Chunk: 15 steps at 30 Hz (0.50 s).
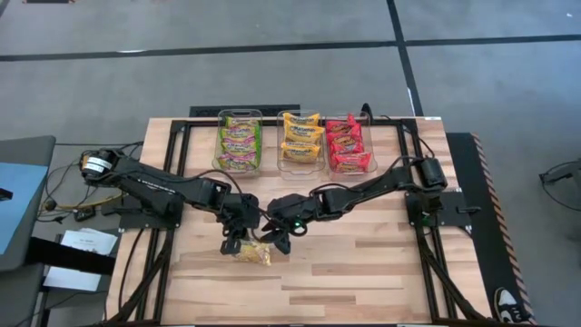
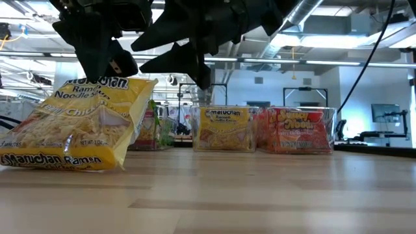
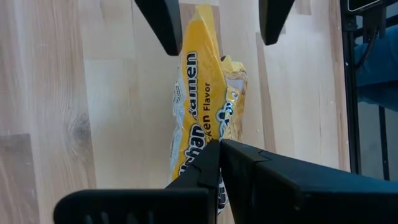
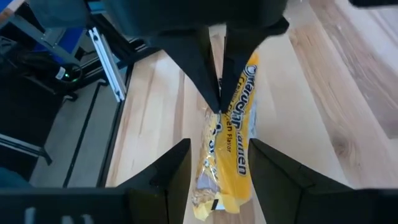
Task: Sort Maruchan noodles
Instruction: Put the yellow noodle pack into the middle transparent bin
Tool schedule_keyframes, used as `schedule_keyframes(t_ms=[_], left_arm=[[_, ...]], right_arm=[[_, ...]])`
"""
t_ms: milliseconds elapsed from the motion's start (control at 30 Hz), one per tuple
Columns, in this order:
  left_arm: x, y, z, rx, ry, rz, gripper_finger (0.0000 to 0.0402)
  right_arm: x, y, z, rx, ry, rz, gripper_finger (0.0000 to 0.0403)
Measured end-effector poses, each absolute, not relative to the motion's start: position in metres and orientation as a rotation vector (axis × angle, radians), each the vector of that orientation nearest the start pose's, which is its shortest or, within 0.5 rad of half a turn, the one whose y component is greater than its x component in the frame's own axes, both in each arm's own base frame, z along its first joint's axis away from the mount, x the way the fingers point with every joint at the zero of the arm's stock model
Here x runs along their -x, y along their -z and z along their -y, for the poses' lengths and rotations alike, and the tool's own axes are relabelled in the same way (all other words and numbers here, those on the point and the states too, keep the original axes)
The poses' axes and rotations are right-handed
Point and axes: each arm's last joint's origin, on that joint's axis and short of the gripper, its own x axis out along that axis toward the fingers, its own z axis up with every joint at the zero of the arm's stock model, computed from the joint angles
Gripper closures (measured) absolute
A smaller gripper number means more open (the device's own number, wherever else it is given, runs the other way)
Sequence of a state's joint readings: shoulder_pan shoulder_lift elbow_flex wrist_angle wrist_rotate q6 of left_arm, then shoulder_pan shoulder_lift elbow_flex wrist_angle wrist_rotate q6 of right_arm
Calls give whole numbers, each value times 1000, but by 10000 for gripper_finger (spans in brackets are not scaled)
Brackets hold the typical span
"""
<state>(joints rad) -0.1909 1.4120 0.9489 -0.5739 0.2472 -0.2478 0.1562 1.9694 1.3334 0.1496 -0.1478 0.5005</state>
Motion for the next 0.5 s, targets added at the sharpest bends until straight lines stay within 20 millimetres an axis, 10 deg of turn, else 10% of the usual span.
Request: schedule_keyframes(t_ms=[500], left_arm=[[-267, -226, 59, 254, 264, -1090, 402]], right_arm=[[-442, -177, -84, -475, -159, -572, 221]])
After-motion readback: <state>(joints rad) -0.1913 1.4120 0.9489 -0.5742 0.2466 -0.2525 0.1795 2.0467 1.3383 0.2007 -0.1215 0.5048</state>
